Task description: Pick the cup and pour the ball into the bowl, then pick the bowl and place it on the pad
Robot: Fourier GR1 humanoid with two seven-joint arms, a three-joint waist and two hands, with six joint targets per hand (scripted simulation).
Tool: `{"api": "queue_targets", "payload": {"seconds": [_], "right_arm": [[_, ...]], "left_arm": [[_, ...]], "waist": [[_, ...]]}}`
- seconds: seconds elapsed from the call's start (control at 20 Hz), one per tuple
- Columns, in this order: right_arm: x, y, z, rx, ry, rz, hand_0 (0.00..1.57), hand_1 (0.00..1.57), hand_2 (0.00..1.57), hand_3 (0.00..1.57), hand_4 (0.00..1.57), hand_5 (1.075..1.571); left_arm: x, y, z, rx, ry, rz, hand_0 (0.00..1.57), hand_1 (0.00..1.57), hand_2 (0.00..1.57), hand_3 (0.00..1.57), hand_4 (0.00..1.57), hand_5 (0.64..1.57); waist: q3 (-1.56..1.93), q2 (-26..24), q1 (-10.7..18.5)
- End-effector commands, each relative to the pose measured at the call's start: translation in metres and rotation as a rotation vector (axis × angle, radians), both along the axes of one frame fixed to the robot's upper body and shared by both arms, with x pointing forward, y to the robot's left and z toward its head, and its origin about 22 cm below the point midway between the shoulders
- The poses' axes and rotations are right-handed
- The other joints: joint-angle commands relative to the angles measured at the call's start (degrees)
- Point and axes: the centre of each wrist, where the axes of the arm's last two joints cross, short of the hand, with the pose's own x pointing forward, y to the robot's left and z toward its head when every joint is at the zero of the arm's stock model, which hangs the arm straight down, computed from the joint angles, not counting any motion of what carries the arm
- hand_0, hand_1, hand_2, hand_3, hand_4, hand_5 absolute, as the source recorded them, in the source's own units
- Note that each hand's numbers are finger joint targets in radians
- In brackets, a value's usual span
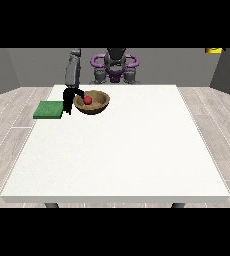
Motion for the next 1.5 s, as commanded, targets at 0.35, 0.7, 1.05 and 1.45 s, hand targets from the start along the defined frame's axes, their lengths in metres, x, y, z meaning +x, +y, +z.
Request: {"api": "queue_targets", "payload": {"seconds": [0.35,0.7,1.05,1.45], "right_arm": [[-0.029,-0.019,-0.027,-0.017,0.231,-0.153,0.88,0.88,0.58,0.0,0.61,1.514],[-0.044,-0.05,-0.023,-0.246,0.338,-0.246,1.57,1.57,1.57,1.53,0.93,1.511],[-0.013,-0.073,0.027,-0.373,0.362,-0.284,1.57,1.57,1.57,1.25,1.01,1.546],[0.017,-0.114,0.105,-0.444,0.448,-0.223,1.57,1.57,1.57,0.87,1.06,1.556]], "left_arm": [[-0.014,0.021,0.015,-0.016,-0.061,-0.022,0.0,0.0,0.0,0.0,1.02,1.535],[-0.013,0.015,0.027,-0.025,-0.071,-0.067,0.0,0.0,0.0,0.0,1.09,1.514],[-0.01,0.029,0.015,-0.042,0.006,-0.022,0.0,0.0,0.0,0.0,1.19,1.526],[-0.019,0.056,-0.021,-0.046,0.059,0.074,0.0,0.0,0.0,0.0,1.2,1.537]], "waist": [[1.25,4.12,2.26],[1.13,4.72,4.77],[0.87,-0.68,2.58],[1.04,-3.49,-3.0]]}}
